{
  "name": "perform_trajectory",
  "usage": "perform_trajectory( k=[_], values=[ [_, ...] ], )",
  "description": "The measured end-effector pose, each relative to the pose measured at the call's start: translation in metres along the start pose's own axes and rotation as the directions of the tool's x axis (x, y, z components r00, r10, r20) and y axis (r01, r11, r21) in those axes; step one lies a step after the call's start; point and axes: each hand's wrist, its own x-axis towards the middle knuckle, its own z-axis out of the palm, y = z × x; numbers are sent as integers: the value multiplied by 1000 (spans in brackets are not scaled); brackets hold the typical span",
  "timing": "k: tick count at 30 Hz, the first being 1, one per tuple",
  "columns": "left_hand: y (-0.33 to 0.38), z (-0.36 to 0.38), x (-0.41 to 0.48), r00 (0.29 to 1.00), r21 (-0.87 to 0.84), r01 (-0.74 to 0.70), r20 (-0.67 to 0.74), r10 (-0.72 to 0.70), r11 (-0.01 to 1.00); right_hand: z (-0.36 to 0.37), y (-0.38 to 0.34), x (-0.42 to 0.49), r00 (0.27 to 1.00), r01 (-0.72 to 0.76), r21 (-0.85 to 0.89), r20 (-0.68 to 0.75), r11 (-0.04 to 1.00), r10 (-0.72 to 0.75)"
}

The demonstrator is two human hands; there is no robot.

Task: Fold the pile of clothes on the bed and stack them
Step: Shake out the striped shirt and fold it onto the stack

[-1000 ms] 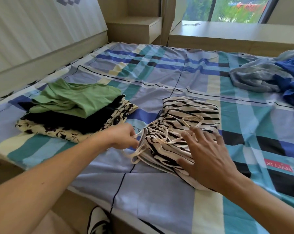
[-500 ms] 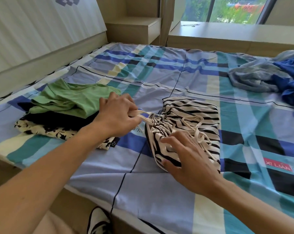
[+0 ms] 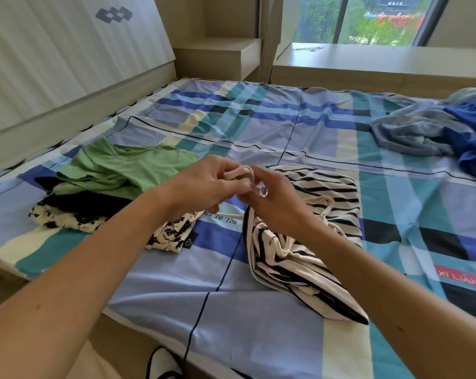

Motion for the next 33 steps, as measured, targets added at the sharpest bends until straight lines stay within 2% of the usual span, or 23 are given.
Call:
perform_trajectory(
  k=[2, 4, 7, 9, 10, 12, 14, 17, 20, 22, 24, 26, 28, 30, 31, 33],
  values=[
    [-3, -9, -1, 999, 199, 20, -30, -15, 980, -5, 2, 8, 999, -28, 106, -42, 994, 32],
    [-6, -20, -4, 995, 225, 97, 14, -103, 969, -10, 2, 12, 992, -74, 222, -87, 972, 95],
    [-9, -30, -12, 972, 357, 186, 71, -225, 915, -12, 3, 11, 976, -125, 265, -141, 956, 166],
    [-11, -33, -10, 978, 400, 189, 5, -208, 897, -11, 9, 8, 976, -148, 230, -121, 962, 179],
    [-10, -33, -8, 985, 356, 170, -61, -159, 919, -10, 11, 6, 982, -149, 210, -84, 966, 170],
    [-2, -32, -5, 981, 82, 77, -184, -60, 994, -7, 11, 1, 990, -140, 189, 28, 972, 137],
    [11, -29, -3, 984, -219, -47, -181, 7, 975, -5, 0, -4, 987, -101, 199, 144, 975, 73],
    [27, -17, -4, 990, -517, -136, -40, 135, 845, -3, -22, -5, 976, -27, 288, 216, 957, -37],
    [32, -11, -5, 966, -742, -182, -14, 257, 645, -3, -31, 2, 995, 8, 250, 93, 968, -32],
    [32, -15, -4, 963, -776, -208, -58, 262, 595, -4, -22, 8, 1000, 6, 157, -4, 988, -6],
    [29, -18, 0, 976, -760, -203, -110, 187, 617, -10, -12, 10, 999, -18, -120, -47, 993, 12],
    [27, -15, 5, 983, -705, -178, -161, 89, 686, -16, -4, 6, 998, 27, -500, -42, 866, -56],
    [25, -9, 10, 978, -644, -159, -206, 30, 748, -24, -8, 1, 996, 45, -669, -31, 742, -89],
    [22, -6, 14, 968, -637, -156, -251, -12, 755, -30, -11, 1, 993, 80, -669, -11, 739, -118],
    [20, -6, 16, 960, -642, -155, -277, -38, 751, -33, -13, 3, 994, 86, -604, 4, 792, -105],
    [15, -4, 19, 936, -613, -136, -336, -101, 778, -41, -20, 10, 999, 29, -293, 46, 956, -16]
  ],
)
